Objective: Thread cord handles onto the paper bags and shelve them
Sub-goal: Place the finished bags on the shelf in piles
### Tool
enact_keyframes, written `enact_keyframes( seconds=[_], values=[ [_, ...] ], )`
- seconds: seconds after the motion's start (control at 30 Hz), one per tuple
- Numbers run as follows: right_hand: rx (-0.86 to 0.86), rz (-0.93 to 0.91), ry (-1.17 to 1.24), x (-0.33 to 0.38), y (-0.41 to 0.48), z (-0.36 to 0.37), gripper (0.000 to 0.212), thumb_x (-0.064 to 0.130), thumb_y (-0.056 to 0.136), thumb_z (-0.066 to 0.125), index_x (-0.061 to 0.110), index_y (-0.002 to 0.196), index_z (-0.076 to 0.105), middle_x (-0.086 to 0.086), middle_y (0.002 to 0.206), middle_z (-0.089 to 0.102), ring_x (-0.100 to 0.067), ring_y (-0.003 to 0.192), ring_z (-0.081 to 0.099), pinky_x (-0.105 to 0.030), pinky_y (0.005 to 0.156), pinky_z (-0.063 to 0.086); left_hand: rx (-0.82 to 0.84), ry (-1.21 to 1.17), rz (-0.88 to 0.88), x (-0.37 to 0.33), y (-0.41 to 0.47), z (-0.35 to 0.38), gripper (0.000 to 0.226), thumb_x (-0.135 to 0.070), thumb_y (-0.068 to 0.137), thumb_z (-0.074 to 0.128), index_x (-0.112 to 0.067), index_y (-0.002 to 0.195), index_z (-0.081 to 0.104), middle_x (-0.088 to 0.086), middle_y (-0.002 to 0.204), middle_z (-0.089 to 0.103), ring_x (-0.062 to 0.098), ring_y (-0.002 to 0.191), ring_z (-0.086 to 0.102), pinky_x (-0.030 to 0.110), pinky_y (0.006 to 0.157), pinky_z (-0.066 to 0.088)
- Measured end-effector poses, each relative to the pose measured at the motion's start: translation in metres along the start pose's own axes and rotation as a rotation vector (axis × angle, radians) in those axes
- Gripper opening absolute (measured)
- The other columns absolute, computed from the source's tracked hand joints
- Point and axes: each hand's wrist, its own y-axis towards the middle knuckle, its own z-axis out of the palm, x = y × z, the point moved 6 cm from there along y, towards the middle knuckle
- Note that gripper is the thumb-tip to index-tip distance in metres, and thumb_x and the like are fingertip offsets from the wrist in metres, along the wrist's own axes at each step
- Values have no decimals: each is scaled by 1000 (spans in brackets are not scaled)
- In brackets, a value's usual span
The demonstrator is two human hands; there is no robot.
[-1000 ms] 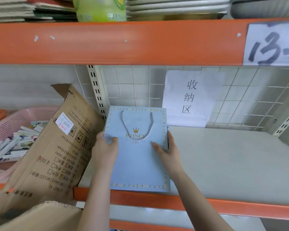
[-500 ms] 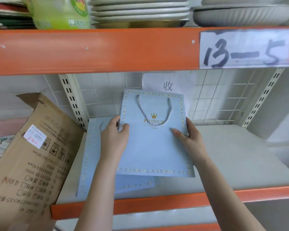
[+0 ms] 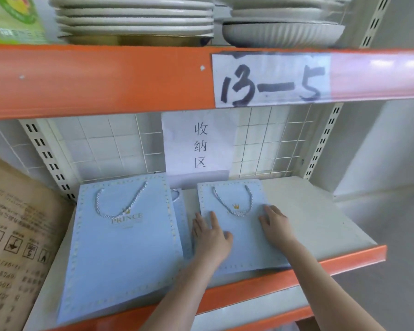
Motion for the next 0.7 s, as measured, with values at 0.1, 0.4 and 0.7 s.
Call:
enact_keyframes(
  seconds=[0.1,0.4,0.7],
  values=[
    [-17,24,-55,-2,0,7,39,20,99,37,10,137,41,-13,141,39,-33,121,46,-37,94,39,-38,83,3,-2,1,3,69,-35,99,32,-7,151,-4,28,153,-17,37,145,-6,42,116,2],
    [-246,-258,356,110,-17,-14,44,14,95,52,11,138,46,-8,148,38,-22,137,33,-18,105,22,-839,-127,90,46,-51,-148,55,-27,88,48,-9,139,44,25,149,29,46,136,28,60,110,15],
    [271,-360,544,229,-58,78,70,34,97,49,17,152,10,2,159,6,-11,145,12,-14,106,13,-584,-288,-576,197,-74,-151,77,-33,90,54,-14,150,10,28,151,14,46,133,26,50,110,23]
  ],
)
